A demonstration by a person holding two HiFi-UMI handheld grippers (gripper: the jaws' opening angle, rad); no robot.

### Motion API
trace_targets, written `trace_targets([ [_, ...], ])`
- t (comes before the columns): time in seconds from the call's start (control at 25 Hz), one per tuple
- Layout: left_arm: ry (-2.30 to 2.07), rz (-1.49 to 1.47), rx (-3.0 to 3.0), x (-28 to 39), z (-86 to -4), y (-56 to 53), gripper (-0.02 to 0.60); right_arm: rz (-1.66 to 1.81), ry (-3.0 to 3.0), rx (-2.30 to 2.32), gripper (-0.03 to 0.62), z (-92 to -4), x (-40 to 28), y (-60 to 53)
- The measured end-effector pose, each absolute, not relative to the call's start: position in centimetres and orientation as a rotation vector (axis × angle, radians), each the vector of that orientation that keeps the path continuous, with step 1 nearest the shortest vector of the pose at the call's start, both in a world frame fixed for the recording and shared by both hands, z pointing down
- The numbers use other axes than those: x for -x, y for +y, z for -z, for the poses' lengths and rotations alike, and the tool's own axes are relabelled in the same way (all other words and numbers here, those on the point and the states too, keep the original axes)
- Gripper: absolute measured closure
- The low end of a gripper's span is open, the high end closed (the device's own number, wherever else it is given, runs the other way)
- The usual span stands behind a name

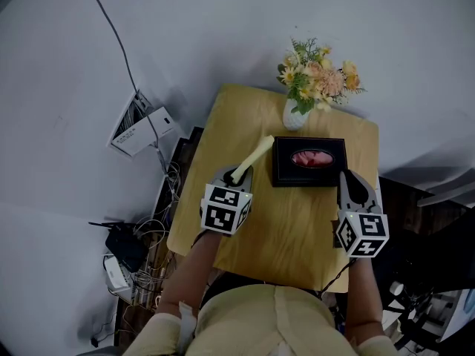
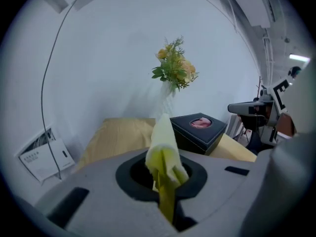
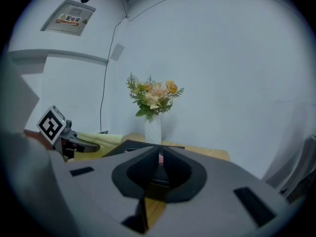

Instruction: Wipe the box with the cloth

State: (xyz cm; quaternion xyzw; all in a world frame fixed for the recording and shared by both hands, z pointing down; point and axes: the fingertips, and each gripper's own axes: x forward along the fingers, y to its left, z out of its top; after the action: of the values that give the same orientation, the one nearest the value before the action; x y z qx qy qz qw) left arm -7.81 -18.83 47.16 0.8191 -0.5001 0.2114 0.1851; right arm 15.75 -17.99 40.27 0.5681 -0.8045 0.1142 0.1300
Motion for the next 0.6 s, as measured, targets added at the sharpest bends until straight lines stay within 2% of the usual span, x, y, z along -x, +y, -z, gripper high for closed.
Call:
trace_targets([
  [0.36,-1.347,-0.407,-2.21,5.3,-49.6,-21.2,0.557,-0.336,-2.318,-1.653,0.56,-40.9,-17.2,-18.8],
  [0.6,-1.3,-0.555,-2.334,3.4,-50.6,-21.0,0.557,-0.357,-2.336,-1.623,0.56,-41.5,-16.9,-19.1],
])
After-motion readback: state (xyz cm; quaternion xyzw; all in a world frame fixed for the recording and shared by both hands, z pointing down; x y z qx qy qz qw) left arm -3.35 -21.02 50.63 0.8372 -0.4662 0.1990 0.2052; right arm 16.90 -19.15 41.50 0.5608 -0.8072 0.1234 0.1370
